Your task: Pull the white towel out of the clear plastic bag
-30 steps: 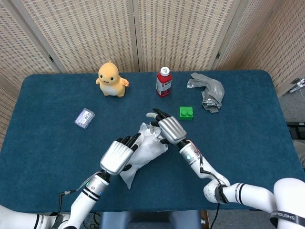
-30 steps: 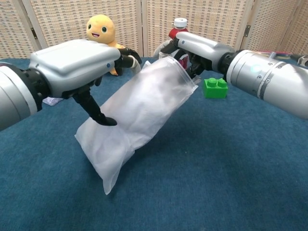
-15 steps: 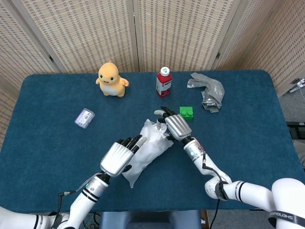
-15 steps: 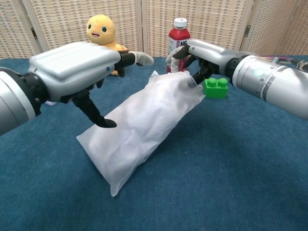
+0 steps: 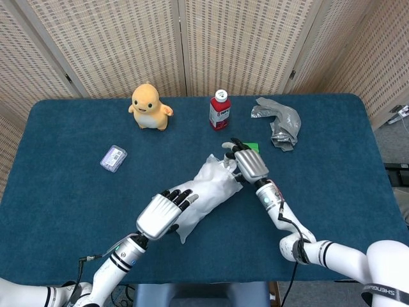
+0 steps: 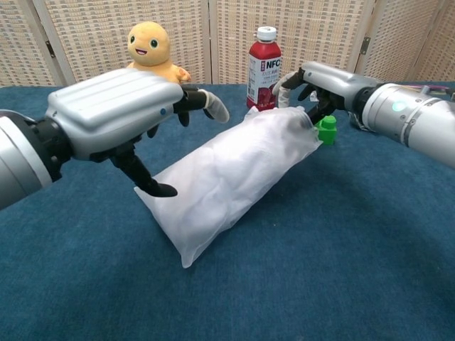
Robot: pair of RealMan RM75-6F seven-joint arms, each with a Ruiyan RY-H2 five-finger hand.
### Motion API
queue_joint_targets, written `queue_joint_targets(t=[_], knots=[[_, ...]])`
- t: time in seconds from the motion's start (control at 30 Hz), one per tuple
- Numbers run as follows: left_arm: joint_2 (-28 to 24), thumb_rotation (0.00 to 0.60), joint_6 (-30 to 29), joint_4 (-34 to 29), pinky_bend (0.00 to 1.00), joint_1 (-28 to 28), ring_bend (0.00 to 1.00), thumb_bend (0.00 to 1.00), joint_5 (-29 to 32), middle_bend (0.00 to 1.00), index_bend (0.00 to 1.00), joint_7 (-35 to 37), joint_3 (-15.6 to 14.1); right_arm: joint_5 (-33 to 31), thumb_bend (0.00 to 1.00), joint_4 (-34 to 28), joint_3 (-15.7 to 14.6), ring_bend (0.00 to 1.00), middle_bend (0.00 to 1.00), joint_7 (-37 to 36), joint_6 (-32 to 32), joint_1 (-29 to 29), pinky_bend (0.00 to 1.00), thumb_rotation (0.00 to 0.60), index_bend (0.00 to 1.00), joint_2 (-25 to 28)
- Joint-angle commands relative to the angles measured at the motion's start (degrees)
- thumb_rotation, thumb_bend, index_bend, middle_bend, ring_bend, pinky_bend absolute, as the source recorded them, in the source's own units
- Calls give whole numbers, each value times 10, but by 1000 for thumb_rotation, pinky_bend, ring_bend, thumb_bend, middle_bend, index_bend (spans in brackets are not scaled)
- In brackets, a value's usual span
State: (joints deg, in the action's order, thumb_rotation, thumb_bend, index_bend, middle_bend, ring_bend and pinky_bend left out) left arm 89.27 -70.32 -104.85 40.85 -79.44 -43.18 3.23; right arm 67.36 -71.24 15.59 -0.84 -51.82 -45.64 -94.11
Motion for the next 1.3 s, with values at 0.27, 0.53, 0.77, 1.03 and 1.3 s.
queue_joint_targets(t=[0.27,0.53,0.77,1.03,1.3], knots=[[1,600,18,6,596,3,407,0,-25,341,276,3,-2,-15,652,11,-8,43,198,-8,-1,21,214,600,778,9],[9,600,43,8,676,10,540,0,-42,532,321,4,-7,-19,652,17,-2,43,198,-15,1,22,214,600,778,9],[26,600,60,22,683,16,577,0,-49,618,336,-5,-8,-18,652,16,-3,43,198,-17,4,24,214,600,778,8],[53,600,76,49,725,20,673,0,-49,761,332,-9,-7,-20,653,13,1,43,198,-20,1,25,214,600,778,11],[80,600,86,71,733,21,699,0,-45,799,335,-14,-8,-23,653,16,1,43,201,-22,6,26,214,600,778,6]])
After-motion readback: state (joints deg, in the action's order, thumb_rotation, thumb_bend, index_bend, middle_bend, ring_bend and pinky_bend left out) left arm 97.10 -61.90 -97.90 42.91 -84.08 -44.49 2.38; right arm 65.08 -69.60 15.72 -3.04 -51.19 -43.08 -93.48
